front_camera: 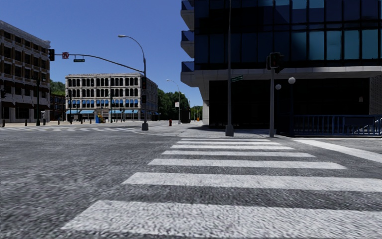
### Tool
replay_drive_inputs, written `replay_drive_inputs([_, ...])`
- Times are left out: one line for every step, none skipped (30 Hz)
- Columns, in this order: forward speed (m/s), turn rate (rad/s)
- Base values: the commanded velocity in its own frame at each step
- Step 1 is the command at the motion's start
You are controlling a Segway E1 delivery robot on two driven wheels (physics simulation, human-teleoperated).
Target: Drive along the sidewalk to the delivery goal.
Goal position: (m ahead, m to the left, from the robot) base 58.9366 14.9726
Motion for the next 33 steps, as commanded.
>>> replay_drive_inputs([2.00, -0.42])
replay_drive_inputs([2.00, -0.48])
replay_drive_inputs([2.00, -0.50])
replay_drive_inputs([2.00, -0.50])
replay_drive_inputs([2.00, -0.50])
replay_drive_inputs([2.00, -0.50])
replay_drive_inputs([2.00, -0.50])
replay_drive_inputs([2.00, -0.46])
replay_drive_inputs([2.00, -0.46])
replay_drive_inputs([2.00, -0.27])
replay_drive_inputs([2.00, -0.04])
replay_drive_inputs([2.00, 0.00])
replay_drive_inputs([2.00, 0.00])
replay_drive_inputs([2.00, 0.00])
replay_drive_inputs([2.00, 0.00])
replay_drive_inputs([2.00, 0.00])
replay_drive_inputs([2.00, 0.00])
replay_drive_inputs([2.00, 0.00])
replay_drive_inputs([2.00, 0.00])
replay_drive_inputs([2.00, 0.00])
replay_drive_inputs([2.00, 0.00])
replay_drive_inputs([2.00, 0.00])
replay_drive_inputs([2.00, 0.00])
replay_drive_inputs([2.00, 0.00])
replay_drive_inputs([2.00, 0.00])
replay_drive_inputs([2.00, 0.00])
replay_drive_inputs([2.00, 0.00])
replay_drive_inputs([2.00, 0.00])
replay_drive_inputs([2.00, 0.00])
replay_drive_inputs([2.00, 0.00])
replay_drive_inputs([2.00, 0.00])
replay_drive_inputs([2.00, 0.00])
replay_drive_inputs([2.00, 0.00])
